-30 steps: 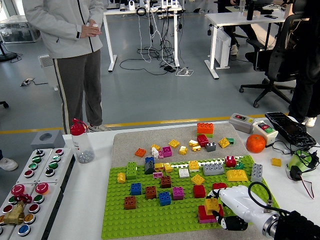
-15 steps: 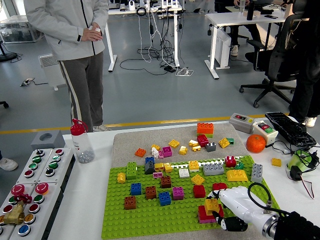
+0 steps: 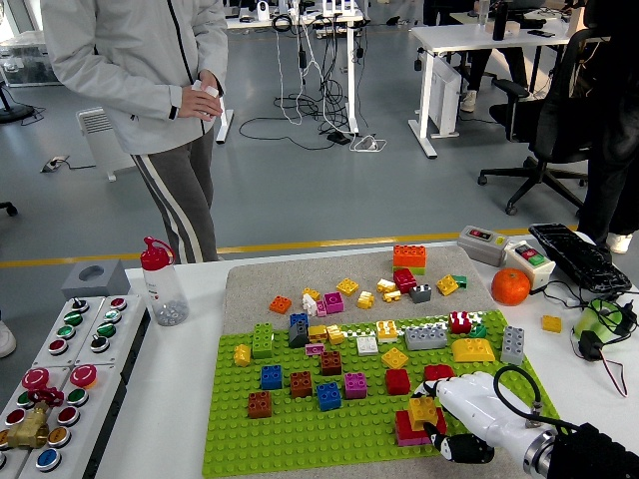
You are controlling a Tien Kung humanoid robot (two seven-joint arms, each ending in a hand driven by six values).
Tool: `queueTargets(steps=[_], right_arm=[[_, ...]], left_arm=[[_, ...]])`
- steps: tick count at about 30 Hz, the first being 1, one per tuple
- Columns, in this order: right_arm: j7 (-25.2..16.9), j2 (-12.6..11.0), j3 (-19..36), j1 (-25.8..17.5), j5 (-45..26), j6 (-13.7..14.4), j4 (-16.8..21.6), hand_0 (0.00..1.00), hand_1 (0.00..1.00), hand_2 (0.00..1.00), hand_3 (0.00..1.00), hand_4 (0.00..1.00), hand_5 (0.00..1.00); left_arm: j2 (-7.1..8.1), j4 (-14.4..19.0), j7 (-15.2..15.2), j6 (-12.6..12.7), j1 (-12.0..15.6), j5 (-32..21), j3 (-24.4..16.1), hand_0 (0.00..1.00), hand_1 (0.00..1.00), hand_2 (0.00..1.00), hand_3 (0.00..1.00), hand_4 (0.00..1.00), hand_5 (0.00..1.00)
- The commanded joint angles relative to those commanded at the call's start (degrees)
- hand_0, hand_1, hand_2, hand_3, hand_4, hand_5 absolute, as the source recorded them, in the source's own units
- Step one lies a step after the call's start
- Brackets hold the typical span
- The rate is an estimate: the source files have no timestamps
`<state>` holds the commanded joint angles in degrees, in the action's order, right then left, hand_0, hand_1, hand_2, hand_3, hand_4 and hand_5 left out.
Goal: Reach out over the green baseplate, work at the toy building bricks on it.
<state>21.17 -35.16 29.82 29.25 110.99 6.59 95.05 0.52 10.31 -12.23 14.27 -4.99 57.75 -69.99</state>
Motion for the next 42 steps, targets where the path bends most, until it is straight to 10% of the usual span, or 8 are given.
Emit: queueTargets(steps=[42], right_arm=[[0.4, -0.1, 1.4, -0.2, -0.1, 0.0, 0.1, 0.761, 0.787, 0.847, 0.837, 0.609, 0.281]], left_arm=[[0.07, 0.0, 0.2, 0.0, -0.3, -0.3, 0.0, 0.662, 0.608, 0.558, 0.438, 0.242, 0.998]])
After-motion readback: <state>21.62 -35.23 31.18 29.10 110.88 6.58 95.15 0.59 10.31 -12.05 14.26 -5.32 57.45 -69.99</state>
